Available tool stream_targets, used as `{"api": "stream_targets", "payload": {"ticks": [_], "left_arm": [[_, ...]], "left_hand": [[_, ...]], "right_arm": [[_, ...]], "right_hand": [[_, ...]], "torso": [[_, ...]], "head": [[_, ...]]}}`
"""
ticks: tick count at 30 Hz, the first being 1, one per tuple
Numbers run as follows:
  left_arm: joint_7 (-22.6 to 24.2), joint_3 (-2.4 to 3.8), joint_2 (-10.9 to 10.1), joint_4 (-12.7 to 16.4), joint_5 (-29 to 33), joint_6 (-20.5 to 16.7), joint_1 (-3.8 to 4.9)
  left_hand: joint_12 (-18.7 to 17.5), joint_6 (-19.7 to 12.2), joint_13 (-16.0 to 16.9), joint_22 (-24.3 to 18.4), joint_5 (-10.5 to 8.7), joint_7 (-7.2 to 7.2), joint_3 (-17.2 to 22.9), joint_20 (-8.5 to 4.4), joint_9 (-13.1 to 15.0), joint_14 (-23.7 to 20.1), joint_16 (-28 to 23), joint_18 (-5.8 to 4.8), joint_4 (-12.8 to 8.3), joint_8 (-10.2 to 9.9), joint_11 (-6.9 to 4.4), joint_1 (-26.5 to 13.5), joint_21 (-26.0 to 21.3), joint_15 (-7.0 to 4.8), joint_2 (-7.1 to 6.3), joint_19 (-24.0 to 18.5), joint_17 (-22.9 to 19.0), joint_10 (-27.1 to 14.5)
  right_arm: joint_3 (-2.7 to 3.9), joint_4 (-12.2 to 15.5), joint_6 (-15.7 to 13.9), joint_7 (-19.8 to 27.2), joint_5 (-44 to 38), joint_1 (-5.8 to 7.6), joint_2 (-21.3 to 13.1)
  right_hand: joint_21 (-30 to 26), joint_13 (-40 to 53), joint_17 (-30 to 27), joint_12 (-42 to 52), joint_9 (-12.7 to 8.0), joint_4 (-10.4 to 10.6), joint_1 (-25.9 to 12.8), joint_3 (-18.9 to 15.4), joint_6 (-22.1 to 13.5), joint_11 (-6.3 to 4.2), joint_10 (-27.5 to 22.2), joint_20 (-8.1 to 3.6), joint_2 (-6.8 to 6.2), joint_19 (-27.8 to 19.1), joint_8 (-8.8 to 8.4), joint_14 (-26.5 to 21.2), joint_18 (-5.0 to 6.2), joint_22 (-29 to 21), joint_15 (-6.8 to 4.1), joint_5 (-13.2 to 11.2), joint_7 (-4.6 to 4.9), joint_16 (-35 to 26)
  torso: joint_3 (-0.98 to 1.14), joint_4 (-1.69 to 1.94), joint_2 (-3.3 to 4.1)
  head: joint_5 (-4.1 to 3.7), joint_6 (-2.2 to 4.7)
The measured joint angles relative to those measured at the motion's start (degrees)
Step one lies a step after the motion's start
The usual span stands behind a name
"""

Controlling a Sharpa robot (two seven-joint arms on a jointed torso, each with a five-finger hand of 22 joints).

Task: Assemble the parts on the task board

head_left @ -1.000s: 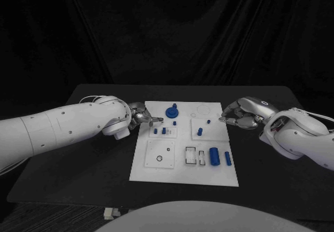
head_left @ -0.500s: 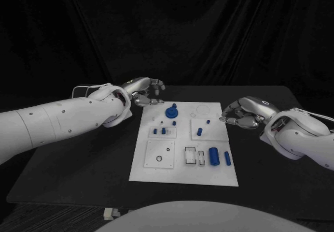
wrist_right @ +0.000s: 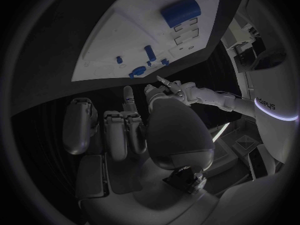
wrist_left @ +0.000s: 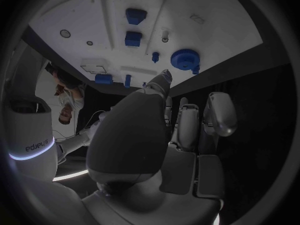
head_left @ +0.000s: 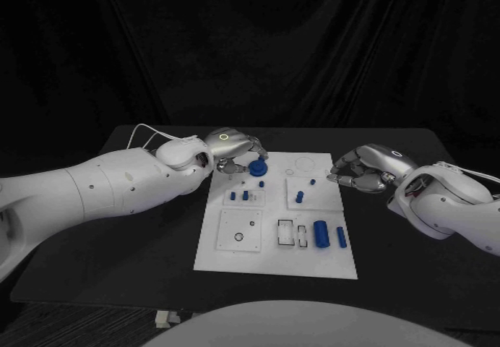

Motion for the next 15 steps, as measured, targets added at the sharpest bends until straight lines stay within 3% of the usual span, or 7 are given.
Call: {"api": "stream_targets", "payload": {"ticks": [2,8,15], "left_arm": [[-0.1,0.00,0.7,-0.5,-1.7,0.3,-0.24],[-0.3,0.02,1.7,-1.1,-4.3,1.0,-0.57],[-0.5,0.02,2.6,-1.5,-5.7,2.1,-0.90]], "left_hand": [[0.4,1.5,-0.9,0.0,-0.28,0.76,0.0,-0.05,-0.9,0.5,0.0,0.01,0.0,0.3,0.10,0.0,0.0,-0.06,0.02,0.6,0.1,1.9],[1.7,3.4,-1.8,0.0,-3.68,1.59,-0.7,0.03,-2.7,1.1,0.3,0.01,0.7,0.4,0.21,-2.4,0.4,0.02,0.09,1.2,0.6,5.7],[4.1,5.0,-0.6,0.0,-3.76,2.39,-0.7,0.00,-3.2,1.3,0.7,0.00,0.6,0.9,0.42,-2.8,0.4,0.23,0.54,1.7,1.1,8.5]], "right_arm": [[0.00,0.0,0.0,0.0,0.0,0.00,0.0],[0.00,0.0,0.0,0.1,0.0,0.00,0.0],[0.00,0.0,0.0,0.1,0.1,-0.01,0.0]], "right_hand": [[0.0,0.0,0.0,0.0,0.0,0.0,0.0,0.0,0.0,0.00,0.0,0.00,0.00,0.0,0.00,0.0,0.00,0.0,0.00,0.0,0.00,0.0],[0.0,0.0,0.0,0.0,0.1,0.0,0.0,0.0,0.4,0.00,0.0,0.00,0.00,0.0,0.00,0.0,0.00,0.0,0.00,0.0,0.00,0.0],[-0.3,0.0,0.0,0.0,0.1,0.0,0.0,0.0,0.4,0.00,0.0,0.00,0.00,0.0,0.00,0.0,0.00,0.0,0.00,0.0,0.00,0.0]], "torso": [[-0.02,0.01,0.01],[-0.04,0.04,0.04],[-0.02,0.01,-0.02]], "head": [[0.01,0.00],[0.01,0.00],[-0.03,0.00]]}}
